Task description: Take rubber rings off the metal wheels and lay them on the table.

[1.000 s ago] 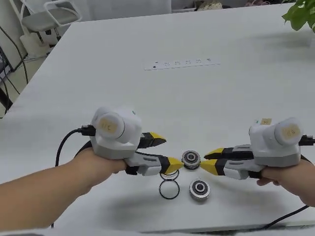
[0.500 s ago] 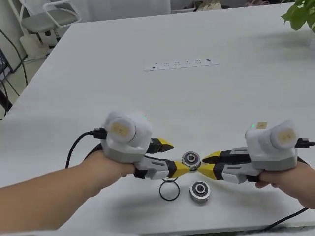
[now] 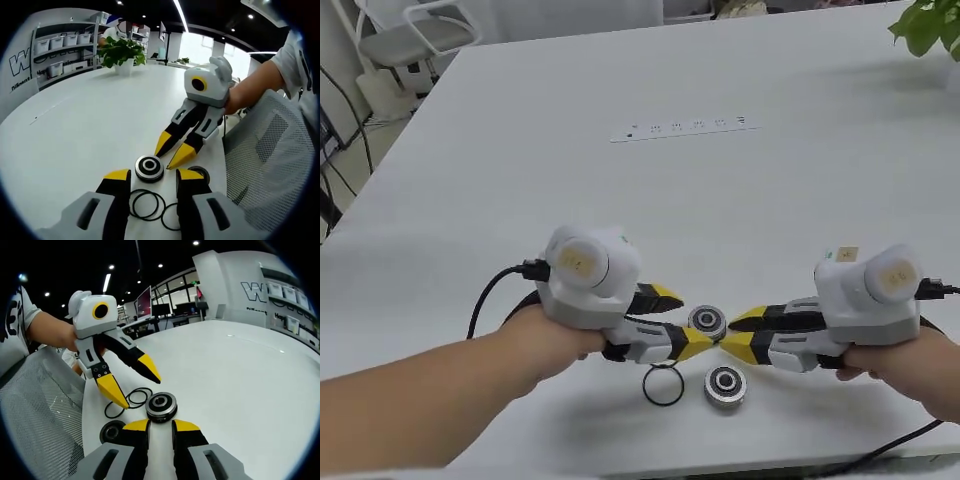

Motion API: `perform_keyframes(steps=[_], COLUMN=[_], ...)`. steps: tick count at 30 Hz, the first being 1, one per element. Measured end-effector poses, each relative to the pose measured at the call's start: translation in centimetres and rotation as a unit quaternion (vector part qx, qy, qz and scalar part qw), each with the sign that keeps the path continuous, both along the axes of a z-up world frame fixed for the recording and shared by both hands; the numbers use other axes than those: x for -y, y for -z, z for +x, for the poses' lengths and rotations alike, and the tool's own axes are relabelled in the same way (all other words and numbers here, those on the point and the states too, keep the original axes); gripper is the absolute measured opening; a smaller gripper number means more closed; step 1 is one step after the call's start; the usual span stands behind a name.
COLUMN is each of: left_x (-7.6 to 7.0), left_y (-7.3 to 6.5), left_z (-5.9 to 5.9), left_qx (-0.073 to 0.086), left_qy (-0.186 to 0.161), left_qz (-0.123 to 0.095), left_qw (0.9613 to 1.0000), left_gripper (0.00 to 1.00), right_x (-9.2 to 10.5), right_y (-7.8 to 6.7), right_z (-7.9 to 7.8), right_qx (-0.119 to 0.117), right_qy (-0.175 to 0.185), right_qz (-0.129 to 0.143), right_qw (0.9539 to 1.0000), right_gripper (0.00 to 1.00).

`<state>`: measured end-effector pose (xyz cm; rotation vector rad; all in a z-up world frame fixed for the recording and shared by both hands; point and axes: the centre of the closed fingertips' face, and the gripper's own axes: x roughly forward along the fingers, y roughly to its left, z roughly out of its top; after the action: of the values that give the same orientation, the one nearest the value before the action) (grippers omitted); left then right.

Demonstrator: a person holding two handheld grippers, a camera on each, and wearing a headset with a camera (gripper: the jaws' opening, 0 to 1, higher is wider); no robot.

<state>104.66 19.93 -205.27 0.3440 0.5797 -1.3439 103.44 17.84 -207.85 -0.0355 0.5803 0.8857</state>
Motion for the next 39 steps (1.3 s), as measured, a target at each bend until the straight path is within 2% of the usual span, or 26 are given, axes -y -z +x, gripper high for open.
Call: perform_keyframes(steps=[13, 22, 24, 25, 27, 34, 38, 39], left_x=[0.8, 1.0, 1.1, 1.2, 1.3, 1.4, 1.5, 1.6], left_y=[0.5, 0.7, 0.7, 0.8, 0.8, 0.8, 0.9, 0.9], left_z=[-0.2, -0.1, -0.1, -0.2, -0.2, 0.1, 0.2, 0.2], left_qx=[-0.004, -0.001, 0.004, 0.012, 0.019, 0.020, 0.039, 0.039], left_qy=[0.008, 0.011, 0.013, 0.017, 0.020, 0.015, 0.020, 0.019], left_qz=[0.005, 0.009, 0.011, 0.014, 0.017, 0.016, 0.024, 0.025], left_qw=[1.0000, 0.9999, 0.9999, 0.9997, 0.9995, 0.9996, 0.9988, 0.9987], left_gripper=[0.24, 0.19, 0.18, 0.17, 0.16, 0.14, 0.10, 0.10], right_x=[0.1, 0.0, 0.0, 0.0, 0.0, 0.0, 0.0, 0.0], right_y=[0.0, 0.0, 0.0, 0.0, 0.0, 0.0, 0.0, 0.0], right_z=[0.1, 0.0, 0.0, 0.0, 0.0, 0.0, 0.0, -0.1], right_qx=[0.001, 0.001, 0.001, 0.001, 0.001, 0.000, 0.001, 0.000], right_qy=[0.003, 0.002, 0.002, 0.002, 0.002, 0.001, 0.001, 0.000], right_qz=[0.003, 0.002, 0.002, 0.001, 0.001, 0.000, -0.001, -0.001], right_qw=[1.0000, 1.0000, 1.0000, 1.0000, 1.0000, 1.0000, 1.0000, 1.0000], right_gripper=[0.14, 0.14, 0.14, 0.14, 0.14, 0.14, 0.14, 0.14])
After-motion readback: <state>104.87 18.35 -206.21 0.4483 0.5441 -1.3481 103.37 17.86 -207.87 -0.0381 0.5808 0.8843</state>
